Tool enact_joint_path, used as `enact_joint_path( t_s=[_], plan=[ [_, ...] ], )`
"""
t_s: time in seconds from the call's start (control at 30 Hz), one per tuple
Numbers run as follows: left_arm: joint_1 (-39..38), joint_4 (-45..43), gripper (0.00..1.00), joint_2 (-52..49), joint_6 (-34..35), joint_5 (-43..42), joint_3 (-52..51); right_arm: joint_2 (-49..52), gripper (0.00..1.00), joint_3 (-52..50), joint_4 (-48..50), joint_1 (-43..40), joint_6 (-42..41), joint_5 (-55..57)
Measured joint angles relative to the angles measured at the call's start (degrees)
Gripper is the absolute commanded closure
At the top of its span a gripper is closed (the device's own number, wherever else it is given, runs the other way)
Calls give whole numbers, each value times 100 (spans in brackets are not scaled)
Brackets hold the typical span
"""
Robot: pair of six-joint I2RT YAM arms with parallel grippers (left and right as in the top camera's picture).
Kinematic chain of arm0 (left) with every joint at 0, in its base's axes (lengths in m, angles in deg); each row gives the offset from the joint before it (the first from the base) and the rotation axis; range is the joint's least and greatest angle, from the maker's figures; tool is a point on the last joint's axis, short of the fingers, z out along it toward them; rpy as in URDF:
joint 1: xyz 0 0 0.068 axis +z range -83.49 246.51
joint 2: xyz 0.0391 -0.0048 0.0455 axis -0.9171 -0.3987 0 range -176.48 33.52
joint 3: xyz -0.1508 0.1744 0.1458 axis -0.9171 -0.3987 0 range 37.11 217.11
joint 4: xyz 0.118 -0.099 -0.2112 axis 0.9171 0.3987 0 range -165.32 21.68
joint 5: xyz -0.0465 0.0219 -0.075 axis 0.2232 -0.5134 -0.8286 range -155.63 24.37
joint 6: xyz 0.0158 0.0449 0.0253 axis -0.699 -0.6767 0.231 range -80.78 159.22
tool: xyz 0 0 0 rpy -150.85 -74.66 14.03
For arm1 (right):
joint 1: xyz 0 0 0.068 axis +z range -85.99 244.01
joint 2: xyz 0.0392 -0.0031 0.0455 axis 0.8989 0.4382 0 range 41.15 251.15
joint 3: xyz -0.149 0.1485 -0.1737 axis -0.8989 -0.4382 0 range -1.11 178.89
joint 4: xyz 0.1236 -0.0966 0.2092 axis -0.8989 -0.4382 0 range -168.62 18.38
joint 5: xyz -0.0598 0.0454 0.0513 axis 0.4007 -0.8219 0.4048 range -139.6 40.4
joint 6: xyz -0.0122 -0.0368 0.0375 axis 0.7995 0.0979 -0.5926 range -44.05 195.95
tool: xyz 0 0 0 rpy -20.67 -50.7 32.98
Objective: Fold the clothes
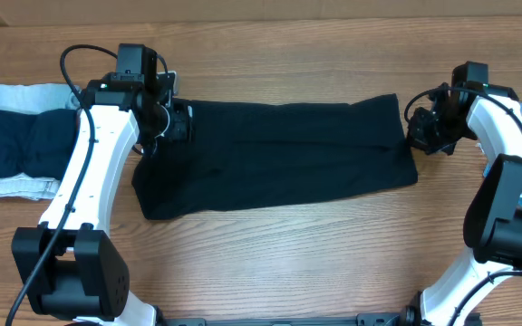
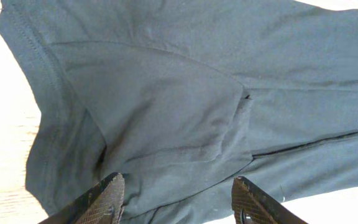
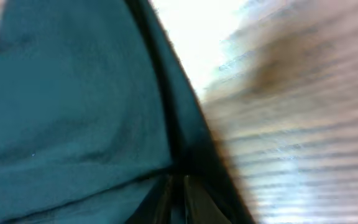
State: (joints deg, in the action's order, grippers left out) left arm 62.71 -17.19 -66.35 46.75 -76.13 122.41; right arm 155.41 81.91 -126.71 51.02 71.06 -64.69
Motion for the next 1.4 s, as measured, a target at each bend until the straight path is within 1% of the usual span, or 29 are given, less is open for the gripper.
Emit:
enact_joint_path(
  t_s=[0.2,0.3,0.37,0.43,0.47,0.5,0.53,0.63,0.67,0.7,0.87,1.0,1.1,1.13,1.17,1.27,1.33,1.4],
  plan=[
    [0,-33,40,0,0,-50,0,0,82,-2,413,2,109,-107],
    [0,-33,40,0,0,-68,0,0,76,-2,382,2,118,-76],
    [0,-39,39,0,0,-70,0,0,68,-33,201,2,146,52],
    [0,-70,39,0,2,-74,0,-11,66,-245,247,0,155,203],
    [0,-79,38,0,2,-83,0,-11,63,-391,310,2,140,245],
    [0,-87,38,0,2,-90,0,-11,62,-612,378,2,109,310],
    [0,-101,37,0,2,-90,0,-11,63,-752,437,2,76,343],
    [0,-120,37,0,2,-87,-2,-24,83,-826,531,0,63,380],
    [0,-120,37,0,0,-90,-2,-24,88,-833,514,0,26,385],
    [0,-120,37,0,2,-90,-4,-24,90,-837,487,2,48,372],
    [0,-136,35,0,2,-87,-4,-111,90,-837,466,2,37,238],
    [0,-227,35,0,2,-90,-4,-636,89,-835,459,2,39,173],
    [0,-286,35,0,2,-90,-4,-815,85,-835,538,2,42,92],
    [0,-291,35,0,2,-90,-4,-813,80,-835,566,2,44,81],
    [0,-291,35,0,2,-90,-4,-813,80,-835,566,2,46,59],
    [0,-291,35,0,2,-90,-4,-813,80,-835,531,2,46,42],
    [0,-293,35,0,2,-90,-4,-813,83,-835,496,2,44,37],
    [0,-293,35,0,2,-90,-4,-813,83,-835,483,2,42,31]
  ],
)
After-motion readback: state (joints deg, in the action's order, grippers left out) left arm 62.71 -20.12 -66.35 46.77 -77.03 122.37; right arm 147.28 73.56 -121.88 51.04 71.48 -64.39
